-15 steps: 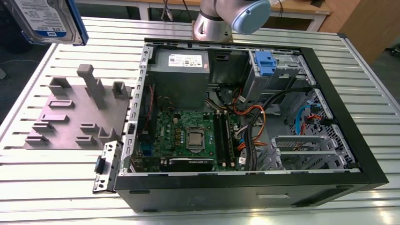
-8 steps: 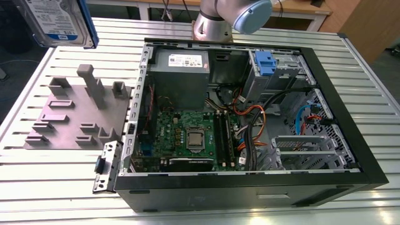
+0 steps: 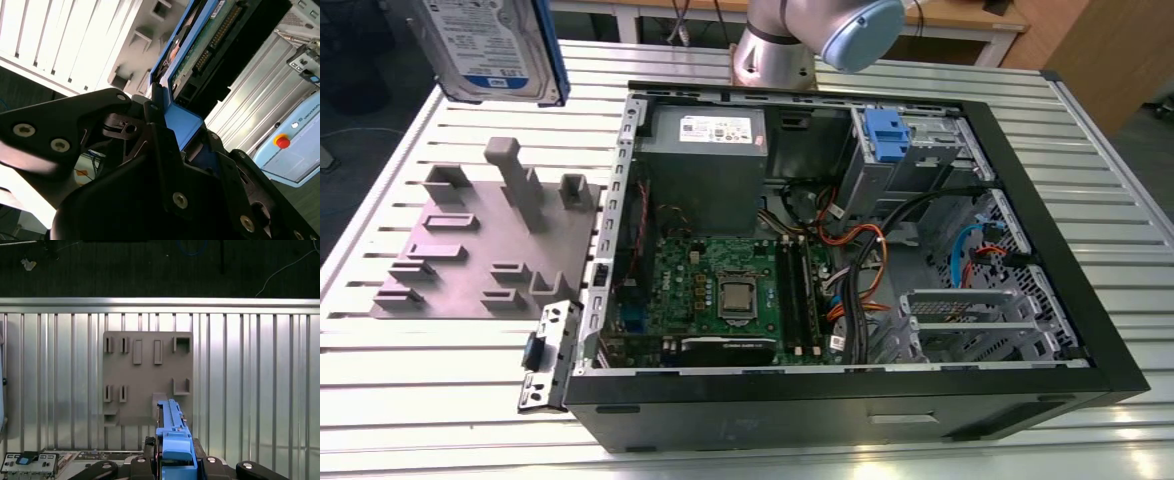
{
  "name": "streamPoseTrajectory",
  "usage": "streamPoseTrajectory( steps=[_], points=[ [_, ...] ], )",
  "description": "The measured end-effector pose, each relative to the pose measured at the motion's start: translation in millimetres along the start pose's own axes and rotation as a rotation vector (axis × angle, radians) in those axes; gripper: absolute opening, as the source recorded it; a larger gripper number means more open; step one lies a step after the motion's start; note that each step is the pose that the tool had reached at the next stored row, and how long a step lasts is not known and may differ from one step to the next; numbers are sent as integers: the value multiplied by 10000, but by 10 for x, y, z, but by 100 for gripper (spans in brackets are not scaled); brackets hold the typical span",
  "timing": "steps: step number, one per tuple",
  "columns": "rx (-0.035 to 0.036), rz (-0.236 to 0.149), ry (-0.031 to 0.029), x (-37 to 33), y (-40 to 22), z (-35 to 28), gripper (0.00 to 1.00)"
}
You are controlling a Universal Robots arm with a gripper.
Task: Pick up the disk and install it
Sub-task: 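Pick up the disk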
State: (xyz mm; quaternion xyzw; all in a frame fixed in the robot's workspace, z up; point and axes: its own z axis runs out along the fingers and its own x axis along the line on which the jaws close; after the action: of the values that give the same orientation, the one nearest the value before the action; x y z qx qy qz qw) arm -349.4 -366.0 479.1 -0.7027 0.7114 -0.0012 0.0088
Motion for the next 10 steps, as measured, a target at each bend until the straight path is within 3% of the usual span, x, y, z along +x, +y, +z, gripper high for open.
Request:
streamPoseTrajectory(
  steps=[4, 10],
  points=[
    [-2, 1, 2, 4, -154, 4, 36],
    [-1, 1, 15, 142, -172, 9, 36]
  ],
)
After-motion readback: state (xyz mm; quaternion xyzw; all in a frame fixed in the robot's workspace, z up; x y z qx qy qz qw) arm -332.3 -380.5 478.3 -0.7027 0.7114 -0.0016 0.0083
